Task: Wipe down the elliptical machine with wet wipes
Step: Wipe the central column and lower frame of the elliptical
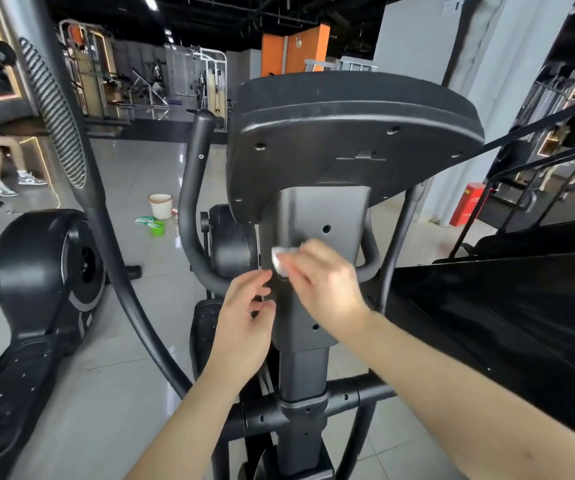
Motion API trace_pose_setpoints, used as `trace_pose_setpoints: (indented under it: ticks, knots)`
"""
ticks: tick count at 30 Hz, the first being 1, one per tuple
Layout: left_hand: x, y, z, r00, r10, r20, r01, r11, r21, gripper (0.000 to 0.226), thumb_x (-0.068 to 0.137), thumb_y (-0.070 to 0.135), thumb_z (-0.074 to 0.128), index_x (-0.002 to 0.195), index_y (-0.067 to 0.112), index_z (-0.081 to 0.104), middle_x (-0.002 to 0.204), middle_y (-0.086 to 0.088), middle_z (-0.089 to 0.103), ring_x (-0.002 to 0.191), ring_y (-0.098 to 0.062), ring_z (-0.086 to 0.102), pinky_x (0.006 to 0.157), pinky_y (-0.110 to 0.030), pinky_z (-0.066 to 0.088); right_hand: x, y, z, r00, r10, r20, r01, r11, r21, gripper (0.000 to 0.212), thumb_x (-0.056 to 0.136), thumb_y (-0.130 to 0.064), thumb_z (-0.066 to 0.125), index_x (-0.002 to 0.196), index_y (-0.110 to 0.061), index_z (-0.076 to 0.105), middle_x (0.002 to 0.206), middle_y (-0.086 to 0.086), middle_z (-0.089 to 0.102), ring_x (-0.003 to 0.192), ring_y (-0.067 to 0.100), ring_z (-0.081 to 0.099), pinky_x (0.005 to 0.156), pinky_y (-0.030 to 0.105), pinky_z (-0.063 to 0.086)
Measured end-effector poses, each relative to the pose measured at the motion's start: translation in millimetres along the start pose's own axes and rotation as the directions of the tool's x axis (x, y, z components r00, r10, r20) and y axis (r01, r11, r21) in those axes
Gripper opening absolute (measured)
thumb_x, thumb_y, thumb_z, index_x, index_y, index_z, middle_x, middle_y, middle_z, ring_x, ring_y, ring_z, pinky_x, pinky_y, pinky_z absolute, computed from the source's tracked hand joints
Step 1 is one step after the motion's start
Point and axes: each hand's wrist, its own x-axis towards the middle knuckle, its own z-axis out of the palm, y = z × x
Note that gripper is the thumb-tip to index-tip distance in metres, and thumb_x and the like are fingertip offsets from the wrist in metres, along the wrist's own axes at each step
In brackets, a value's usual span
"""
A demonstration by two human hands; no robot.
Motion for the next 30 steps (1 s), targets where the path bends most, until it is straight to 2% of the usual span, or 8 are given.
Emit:
trace_pose_setpoints:
  ticks: [3, 6, 12, 14, 19, 23, 28, 30]
  knots:
    - [-3, 3, 5, 1.000, -0.013, 0.009, 0.013, 1.000, -0.024, 0.046, 0.096, -0.006, 0.053, 0.133, 0.019, 0.063, 0.133, 0.014, 0.053, 0.114, -0.007, 0.060, 0.095, -0.023, 0.052, 32, 0, -2, 0.997, 0.023, -0.078, -0.025, 1.000, -0.019, 0.012, 0.098, -0.012, 0.067, 0.096, -0.014, 0.079, 0.077, 0.002, 0.056, 0.067, 0.023, 0.057, 0.054, 0.035, 0.052]
    - [-3, 4, 9, 1.000, -0.010, -0.001, 0.010, 0.999, -0.037, 0.047, 0.095, -0.008, 0.053, 0.131, 0.019, 0.063, 0.130, 0.014, 0.054, 0.111, -0.009, 0.061, 0.092, -0.022, 0.052, 14, 4, 4, 0.996, 0.007, -0.089, -0.006, 1.000, 0.014, 0.020, 0.095, 0.001, 0.066, 0.106, -0.010, 0.078, 0.085, 0.003, 0.061, 0.073, 0.022, 0.062, 0.059, 0.037, 0.056]
    - [-8, -3, 7, 1.000, -0.017, -0.003, 0.017, 1.000, -0.018, 0.047, 0.095, -0.006, 0.053, 0.131, 0.023, 0.062, 0.130, 0.014, 0.054, 0.114, -0.008, 0.061, 0.092, -0.020, 0.052, -99, 19, 9, 0.964, -0.054, 0.260, 0.068, 0.997, -0.044, 0.041, 0.081, 0.012, 0.062, 0.103, -0.020, 0.076, 0.097, -0.010, 0.064, 0.073, 0.012, 0.066, 0.052, 0.030, 0.053]
    - [-10, -3, 7, 1.000, -0.014, -0.011, 0.014, 1.000, -0.006, 0.048, 0.096, -0.005, 0.053, 0.131, 0.026, 0.061, 0.130, 0.016, 0.053, 0.115, -0.008, 0.060, 0.095, -0.022, 0.052, -99, 23, 4, 0.956, -0.026, 0.293, 0.029, 1.000, -0.006, 0.044, 0.079, 0.014, 0.061, 0.100, -0.021, 0.076, 0.101, -0.013, 0.066, 0.082, 0.007, 0.069, 0.056, 0.030, 0.057]
    - [-10, 4, 18, 0.999, 0.002, -0.040, -0.003, 1.000, -0.011, 0.050, 0.095, -0.007, 0.053, 0.129, 0.028, 0.062, 0.130, 0.014, 0.052, 0.116, -0.010, 0.058, 0.097, -0.030, 0.052, -15, 32, -25, 0.998, 0.070, -0.004, -0.070, 0.998, -0.012, 0.031, 0.088, 0.013, 0.056, 0.091, -0.012, 0.075, 0.096, 0.003, 0.067, 0.089, 0.018, 0.067, 0.080, 0.039, 0.059]
    - [-14, 3, 30, 0.996, 0.015, -0.086, -0.014, 1.000, 0.016, 0.052, 0.094, -0.006, 0.053, 0.131, 0.029, 0.060, 0.133, 0.015, 0.047, 0.119, -0.007, 0.055, 0.098, -0.034, 0.052, 14, 31, -34, 0.982, 0.157, -0.110, -0.151, 0.987, 0.060, 0.022, 0.091, 0.015, 0.058, 0.087, 0.000, 0.073, 0.098, 0.013, 0.058, 0.093, 0.021, 0.064, 0.105, 0.039, 0.050]
    - [-21, -4, 34, 0.996, 0.055, -0.064, -0.050, 0.996, 0.078, 0.060, 0.093, -0.006, 0.053, 0.142, 0.028, 0.051, 0.142, 0.015, 0.040, 0.130, -0.012, 0.048, 0.102, -0.037, 0.050, -78, 32, -7, 0.963, 0.205, 0.176, -0.191, 0.977, -0.091, 0.022, 0.086, 0.012, 0.062, 0.093, -0.004, 0.075, 0.101, 0.011, 0.062, 0.090, 0.026, 0.060, 0.079, 0.027, 0.041]
    - [-24, -5, 36, 0.995, 0.068, -0.066, -0.062, 0.994, 0.088, 0.062, 0.092, -0.006, 0.054, 0.144, 0.027, 0.049, 0.145, 0.015, 0.039, 0.132, -0.013, 0.047, 0.102, -0.038, 0.051, -121, 33, 1, 0.927, 0.239, 0.287, -0.240, 0.970, -0.033, 0.025, 0.086, 0.015, 0.062, 0.093, -0.005, 0.074, 0.099, 0.007, 0.059, 0.088, 0.023, 0.060, 0.076, 0.026, 0.044]
